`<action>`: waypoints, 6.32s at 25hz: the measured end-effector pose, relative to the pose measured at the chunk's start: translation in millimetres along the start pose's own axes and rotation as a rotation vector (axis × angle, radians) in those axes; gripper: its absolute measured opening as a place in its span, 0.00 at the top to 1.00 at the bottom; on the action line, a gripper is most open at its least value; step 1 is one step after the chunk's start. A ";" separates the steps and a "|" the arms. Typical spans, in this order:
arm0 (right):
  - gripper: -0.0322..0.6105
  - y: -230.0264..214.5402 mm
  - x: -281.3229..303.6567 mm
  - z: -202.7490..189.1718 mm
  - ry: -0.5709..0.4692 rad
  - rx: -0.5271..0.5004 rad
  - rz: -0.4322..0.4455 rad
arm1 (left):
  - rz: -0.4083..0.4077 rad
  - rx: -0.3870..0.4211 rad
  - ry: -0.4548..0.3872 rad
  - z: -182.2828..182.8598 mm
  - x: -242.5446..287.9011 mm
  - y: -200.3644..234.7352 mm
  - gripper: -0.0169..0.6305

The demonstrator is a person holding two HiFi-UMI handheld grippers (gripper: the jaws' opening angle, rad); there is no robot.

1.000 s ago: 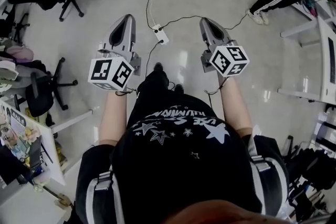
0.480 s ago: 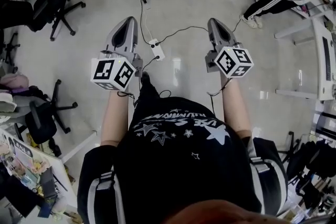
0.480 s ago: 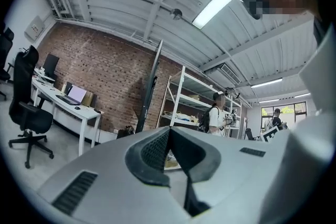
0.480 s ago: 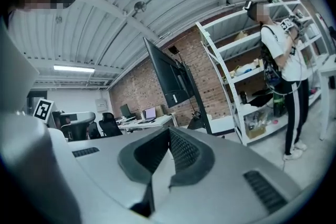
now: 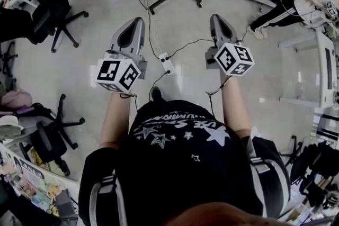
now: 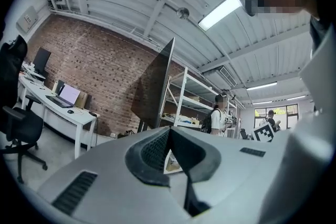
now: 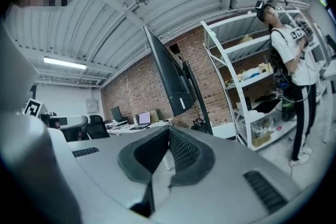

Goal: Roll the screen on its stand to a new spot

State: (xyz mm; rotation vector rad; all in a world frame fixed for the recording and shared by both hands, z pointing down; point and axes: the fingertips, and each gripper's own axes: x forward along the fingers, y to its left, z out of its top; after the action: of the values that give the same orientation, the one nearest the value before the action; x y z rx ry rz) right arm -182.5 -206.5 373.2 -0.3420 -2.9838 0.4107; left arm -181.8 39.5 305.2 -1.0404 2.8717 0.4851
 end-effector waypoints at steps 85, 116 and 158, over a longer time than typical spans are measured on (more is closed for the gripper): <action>0.57 2.8 328.5 193.7 -0.222 -0.280 -0.410 | -0.481 -0.029 0.074 53.6 341.4 215.5 0.96; 0.63 -6.5 298.6 191.5 -0.262 -0.280 -0.504 | -0.433 -0.008 0.092 55.7 307.2 224.3 0.96; 0.69 52.9 195.8 161.0 -0.229 -0.357 -0.416 | -0.388 -0.012 0.132 42.5 207.4 152.0 0.96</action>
State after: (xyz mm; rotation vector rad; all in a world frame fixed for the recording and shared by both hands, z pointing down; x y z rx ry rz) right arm -383.6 -151.3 219.6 0.3226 -3.2230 -0.1371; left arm -440.7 34.8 275.3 -1.6379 2.6688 0.4185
